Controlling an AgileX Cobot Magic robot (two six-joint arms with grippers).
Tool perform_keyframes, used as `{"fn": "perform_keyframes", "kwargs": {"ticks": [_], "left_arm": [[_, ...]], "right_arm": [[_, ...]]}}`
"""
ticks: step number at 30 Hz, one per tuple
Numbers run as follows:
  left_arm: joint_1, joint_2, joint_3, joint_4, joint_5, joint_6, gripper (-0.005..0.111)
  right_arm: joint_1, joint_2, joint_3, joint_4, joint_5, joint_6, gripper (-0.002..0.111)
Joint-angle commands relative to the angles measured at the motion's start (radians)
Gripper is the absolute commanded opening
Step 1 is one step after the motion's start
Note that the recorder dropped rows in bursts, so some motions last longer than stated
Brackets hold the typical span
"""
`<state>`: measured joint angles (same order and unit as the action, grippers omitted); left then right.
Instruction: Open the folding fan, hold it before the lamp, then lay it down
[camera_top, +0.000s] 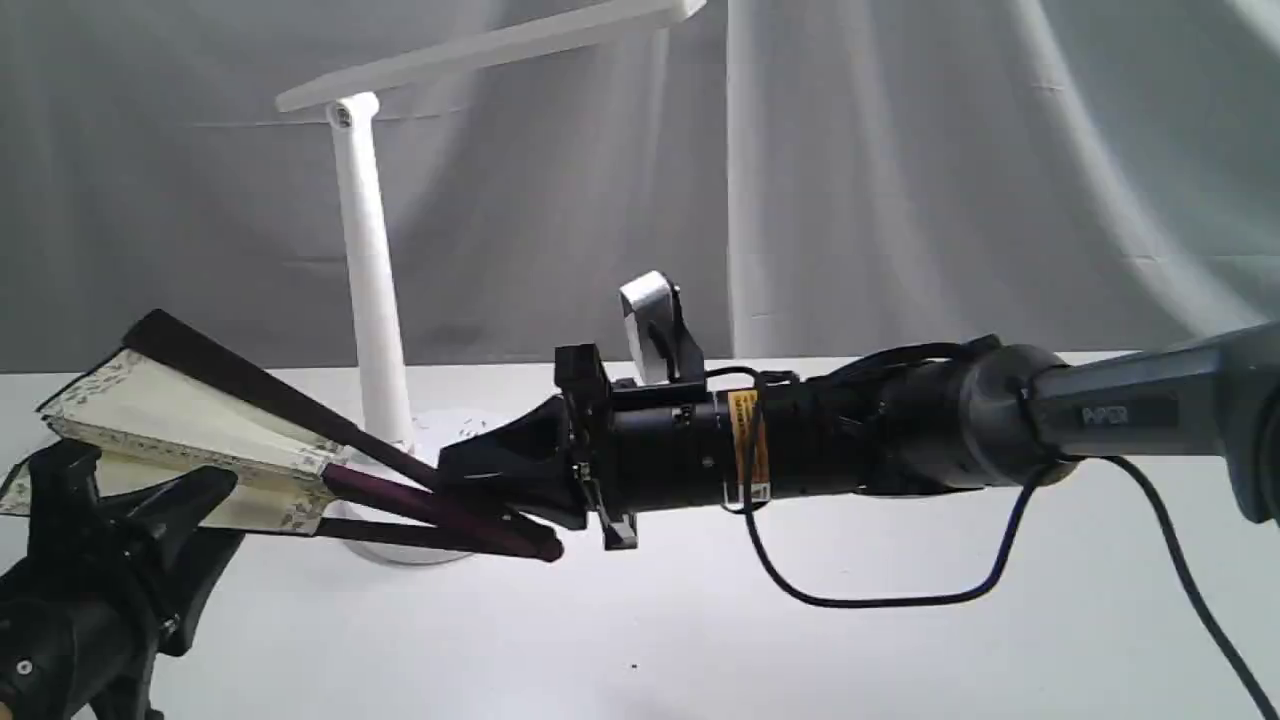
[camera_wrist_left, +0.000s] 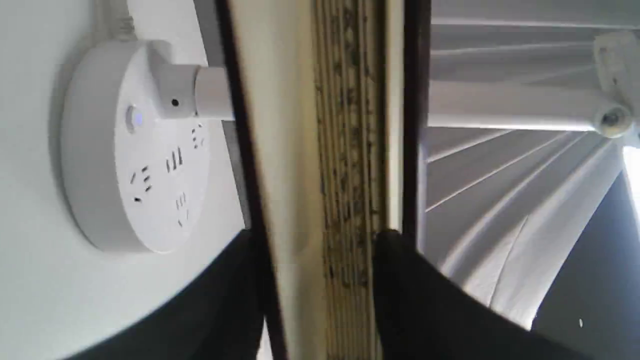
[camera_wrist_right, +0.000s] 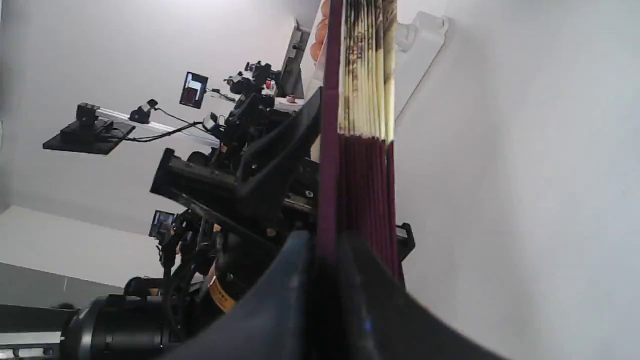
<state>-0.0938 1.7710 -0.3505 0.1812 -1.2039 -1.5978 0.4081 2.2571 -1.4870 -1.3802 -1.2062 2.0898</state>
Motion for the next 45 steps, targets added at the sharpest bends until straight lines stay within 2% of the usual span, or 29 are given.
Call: {"fn": "perform_keyframes", "kwargs": {"ticks": [1,4,10,16,19,29,30,35,38,45], "left_arm": [[0.002,0.0,-0.005,-0.041,-0.017,0.011,0.037],[0.002,0.0,-0.005,-0.064,-0.017,0.015,0.036],[0.002,0.0,-0.005,-0.023,-0.014,0.017,0.014],[0.002,0.0,-0.005,0.02,0.004,0.007,0.009],[0.002,0.0,-0.005,0.046,0.006,0.007,0.0],[0.002,0.0,-0.005,0.08,-0.003,0.007,0.0],[0.002,0.0,-0.005,0.085,-0.006,0.007,0.0],[0.002,0.0,-0.005,0.09,-0.017,0.007,0.0],[0.002,0.0,-0.005,0.098,-0.017,0.005,0.0],[0.002,0.0,-0.005,0.176,-0.017,0.003,0.0]], "right_arm": [[0.012,-0.018,0.0,0.008,-0.015,-0.007,0.0],[0.014,-0.018,0.0,0.008,-0.015,-0.007,0.0],[0.014,-0.018,0.0,0.008,-0.015,-0.007,0.0],[0.014,-0.018,0.0,0.008,-0.015,-0.007,0.0],[0.014,-0.018,0.0,0.0,-0.015,-0.007,0.0],[0.014,-0.018,0.0,-0.044,-0.015,-0.007,0.0],[0.014,-0.018,0.0,-0.046,-0.015,-0.007,0.001],[0.014,-0.018,0.0,-0.049,-0.015,-0.007,0.021],[0.014,-0.018,0.0,-0.051,-0.015,-0.007,0.029],[0.012,-0.018,0.0,-0.07,-0.015,-0.007,0.035]]}}
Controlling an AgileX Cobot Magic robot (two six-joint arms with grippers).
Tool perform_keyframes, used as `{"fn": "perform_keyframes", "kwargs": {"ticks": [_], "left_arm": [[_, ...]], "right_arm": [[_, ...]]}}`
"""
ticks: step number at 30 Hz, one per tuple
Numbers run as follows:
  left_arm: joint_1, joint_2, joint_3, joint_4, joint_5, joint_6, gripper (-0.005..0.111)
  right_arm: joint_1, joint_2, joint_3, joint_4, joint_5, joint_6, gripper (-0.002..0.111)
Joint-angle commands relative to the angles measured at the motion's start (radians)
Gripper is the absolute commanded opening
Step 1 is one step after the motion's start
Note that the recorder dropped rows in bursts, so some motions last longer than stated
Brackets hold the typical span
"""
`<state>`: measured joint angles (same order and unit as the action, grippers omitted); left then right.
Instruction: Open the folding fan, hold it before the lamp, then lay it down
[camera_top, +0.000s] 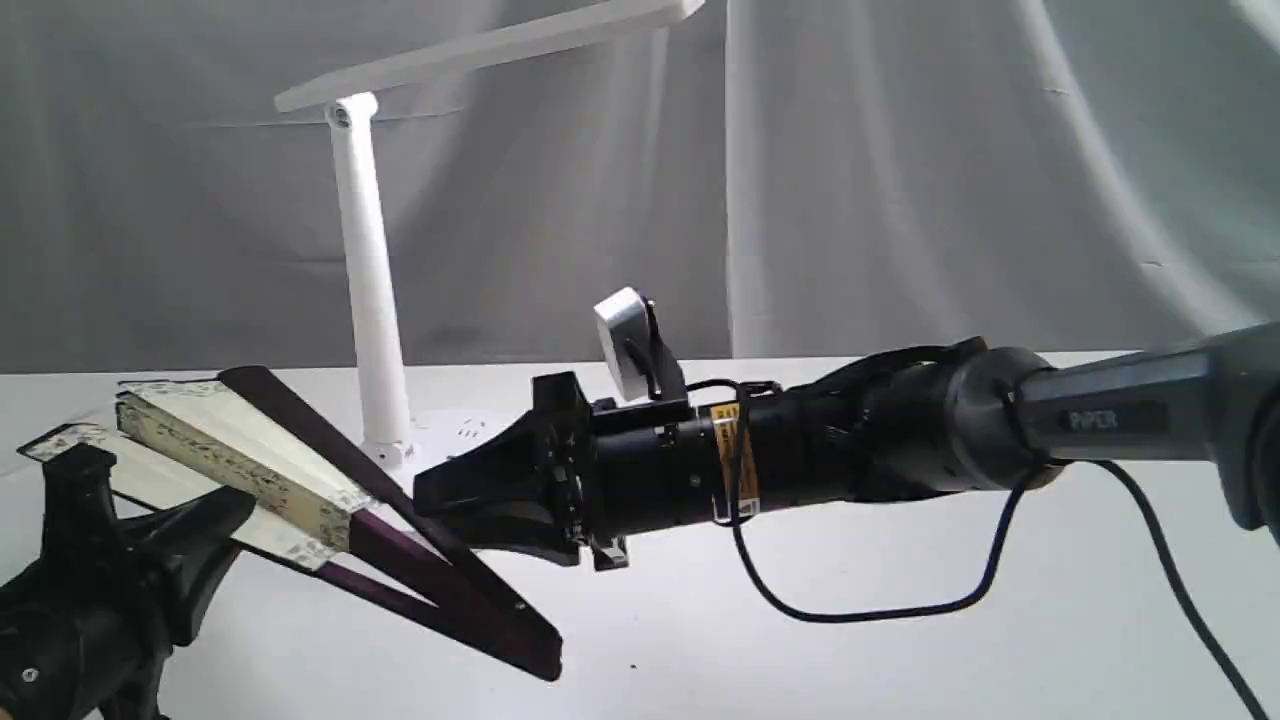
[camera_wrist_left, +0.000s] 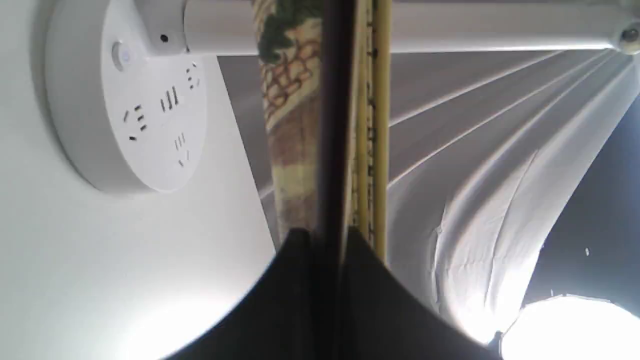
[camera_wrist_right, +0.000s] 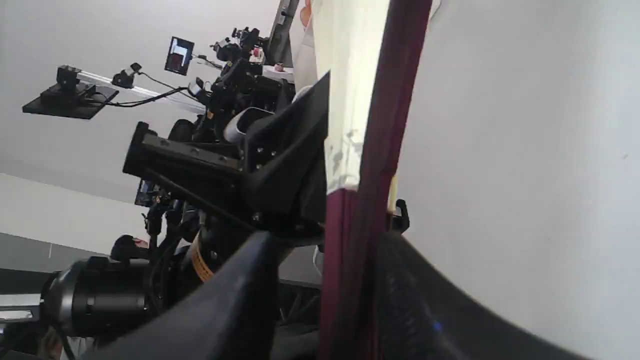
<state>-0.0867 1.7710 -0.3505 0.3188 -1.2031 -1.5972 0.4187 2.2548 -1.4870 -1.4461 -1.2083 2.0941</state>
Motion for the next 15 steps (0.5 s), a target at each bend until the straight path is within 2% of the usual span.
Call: {"fn": "perform_keyframes", "kwargs": {"ticks": [1,9,15], "left_arm": [[-0.005,0.0,-0.005,0.053,-0.018,0.002,0.0],[-0.005,0.0,-0.005,0.179,-0.018,0.002,0.0],[-0.005,0.0,-0.005,0.283,-0.018,0.002,0.0]], "right_arm": [[0.001,-0.016,0.0,-0.012,-0.013,-0.012,0.035],[-0.035,-0.016,0.0,-0.015,-0.013,-0.012,0.036],[-0.069,-0.016,0.0,-0.017,-0.013,-0.012,0.052]]}}
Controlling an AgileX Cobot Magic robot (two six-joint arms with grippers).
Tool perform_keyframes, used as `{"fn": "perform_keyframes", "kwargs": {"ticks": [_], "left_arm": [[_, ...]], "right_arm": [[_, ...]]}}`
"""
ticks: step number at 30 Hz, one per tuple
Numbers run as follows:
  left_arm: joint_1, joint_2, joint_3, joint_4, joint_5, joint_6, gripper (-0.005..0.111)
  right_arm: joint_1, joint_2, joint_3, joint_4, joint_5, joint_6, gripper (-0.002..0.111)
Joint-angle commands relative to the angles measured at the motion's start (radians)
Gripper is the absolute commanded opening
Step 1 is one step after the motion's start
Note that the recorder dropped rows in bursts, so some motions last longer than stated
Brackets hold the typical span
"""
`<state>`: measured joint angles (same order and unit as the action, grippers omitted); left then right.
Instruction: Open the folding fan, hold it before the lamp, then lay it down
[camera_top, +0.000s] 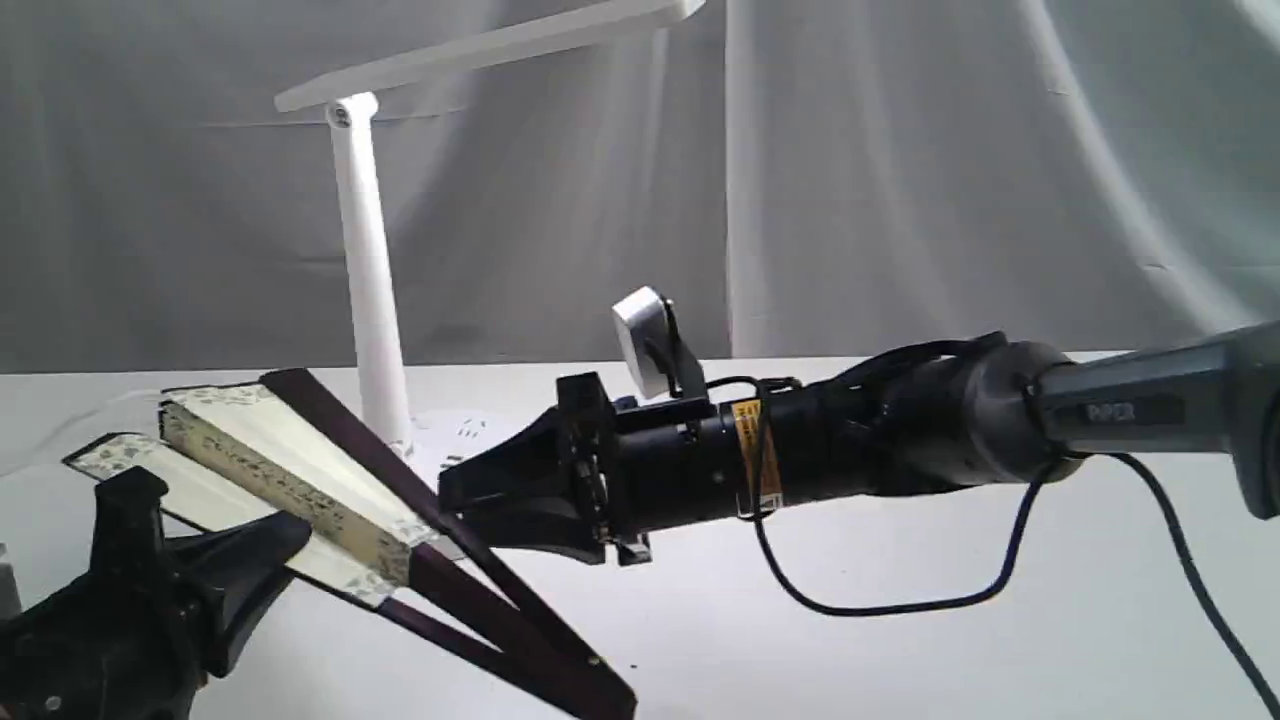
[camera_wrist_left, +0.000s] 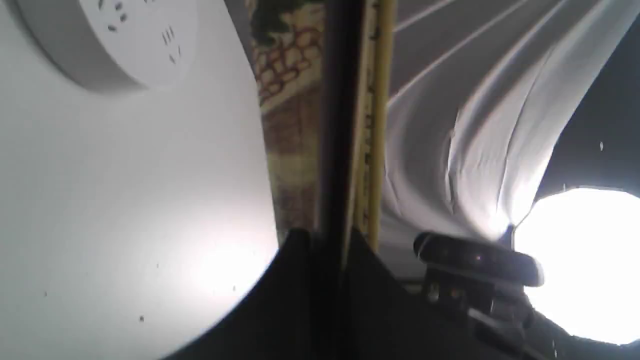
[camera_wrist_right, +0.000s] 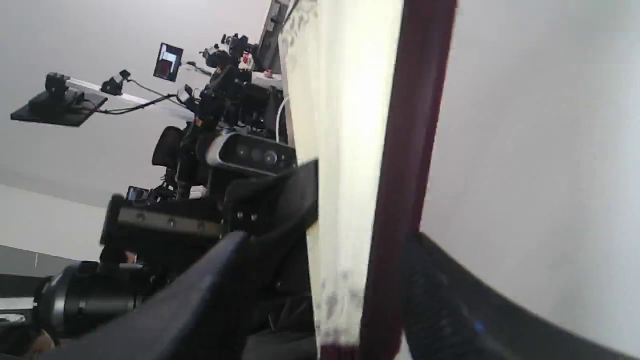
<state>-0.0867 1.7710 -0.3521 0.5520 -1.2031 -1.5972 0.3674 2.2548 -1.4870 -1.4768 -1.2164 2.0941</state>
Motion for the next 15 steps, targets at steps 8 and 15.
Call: {"fn": "perform_keyframes", "kwargs": {"ticks": [8,15], "left_arm": [[-0.005,0.0,-0.003,0.103,-0.018,0.002,0.0],[-0.005,0.0,-0.085,0.216,-0.018,-0.033,0.0]], "right_arm": [[-0.065,-0.016,0.0,-0.049,-0.005,-0.012,0.053],[-0.159,-0.016,0.002,-0.058,-0.005,-0.012,0.048]]}}
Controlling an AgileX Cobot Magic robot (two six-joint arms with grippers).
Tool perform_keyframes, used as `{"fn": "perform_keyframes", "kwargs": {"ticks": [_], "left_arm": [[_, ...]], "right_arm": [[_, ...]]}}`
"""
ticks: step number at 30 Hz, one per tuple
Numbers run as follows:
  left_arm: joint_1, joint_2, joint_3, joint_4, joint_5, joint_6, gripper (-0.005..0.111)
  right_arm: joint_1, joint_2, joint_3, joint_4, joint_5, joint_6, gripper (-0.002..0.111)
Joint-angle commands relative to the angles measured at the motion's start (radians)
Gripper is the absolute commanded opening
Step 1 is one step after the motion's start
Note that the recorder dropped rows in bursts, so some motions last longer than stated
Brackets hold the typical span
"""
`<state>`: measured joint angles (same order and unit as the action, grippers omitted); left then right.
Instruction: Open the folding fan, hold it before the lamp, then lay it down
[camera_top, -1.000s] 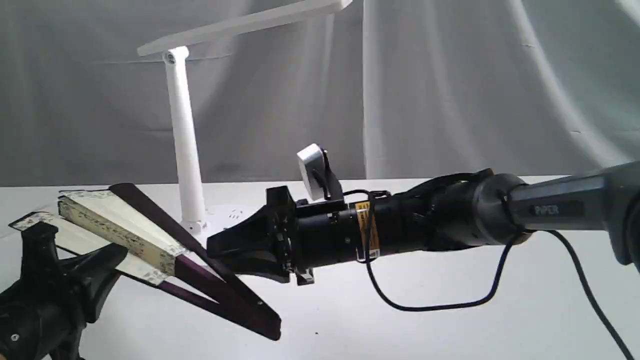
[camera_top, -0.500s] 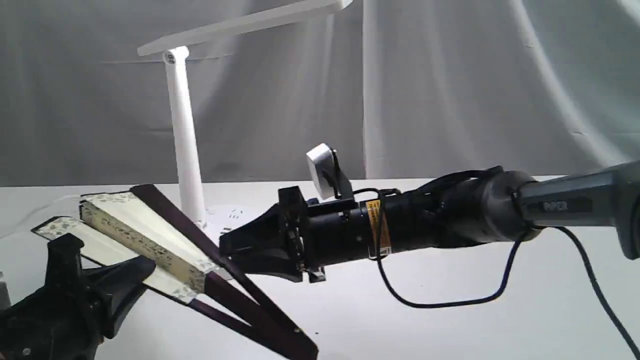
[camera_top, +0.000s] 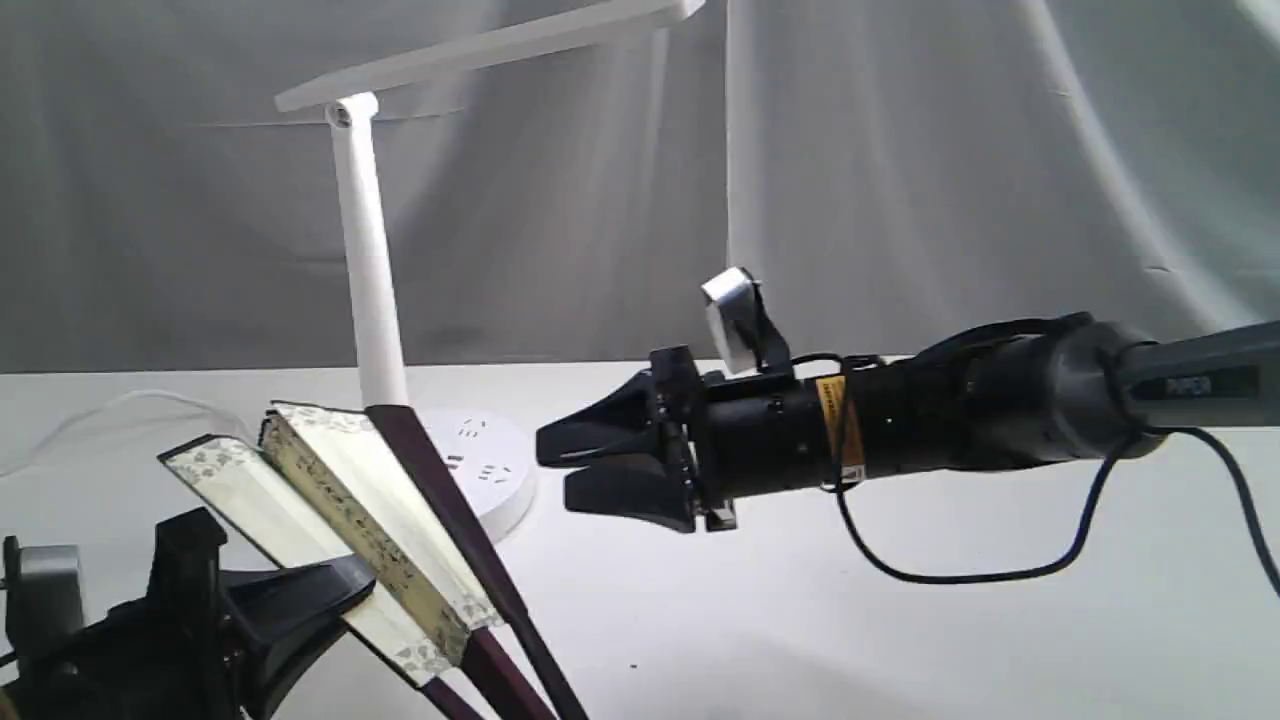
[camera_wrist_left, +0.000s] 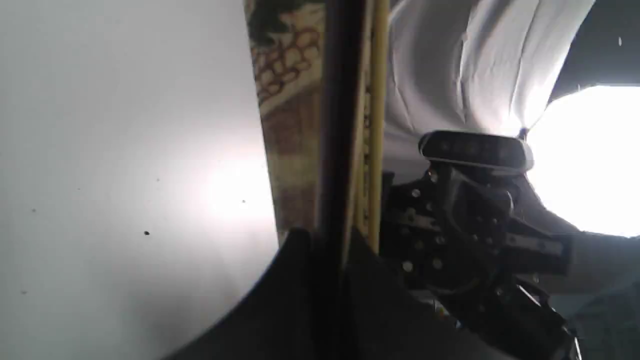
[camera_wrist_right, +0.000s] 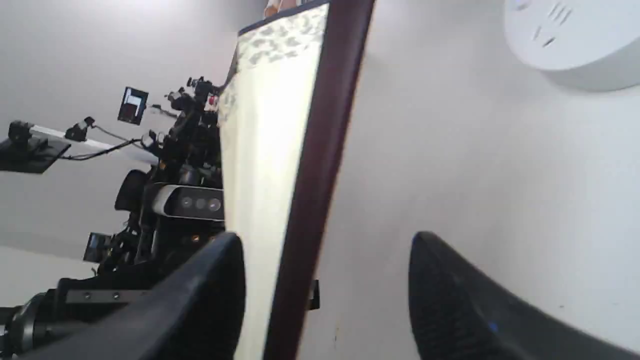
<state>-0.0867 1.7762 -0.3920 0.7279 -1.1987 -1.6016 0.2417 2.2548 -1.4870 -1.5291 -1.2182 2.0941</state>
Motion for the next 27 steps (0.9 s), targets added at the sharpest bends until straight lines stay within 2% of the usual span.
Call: {"fn": "perform_keyframes", "kwargs": {"ticks": [1,8,12,17,20,27], "left_arm": [[-0.005,-0.005,-0.064,0.04,-0.022,-0.053,0.0],[-0.018,-0.005,-0.103,0.09,-0.022,-0.095,0.0],[-0.035,-0.005,-0.103,0.089,-0.022,-0.094,0.0],[-0.035,-0.005,-0.103,0.125,-0.022,-0.094,0.0],[-0.035,-0.005,-0.103,0.127,-0.022,-0.094,0.0],[-0.035,-0.005,-0.103,0.129,-0.022,-0.096,0.0]], "right_arm": [[-0.042,-0.016,0.002,-0.006,-0.003,-0.012,0.047],[-0.047,-0.014,0.002,0.001,-0.003,-0.012,0.044],[-0.071,-0.014,0.002,-0.062,-0.003,-0.012,0.043],[-0.119,-0.014,0.002,-0.213,0.007,-0.012,0.029],[-0.152,-0.014,0.002,-0.215,-0.002,-0.012,0.021],[-0.212,-0.044,0.0,-0.215,-0.003,-0.01,0.019]]}}
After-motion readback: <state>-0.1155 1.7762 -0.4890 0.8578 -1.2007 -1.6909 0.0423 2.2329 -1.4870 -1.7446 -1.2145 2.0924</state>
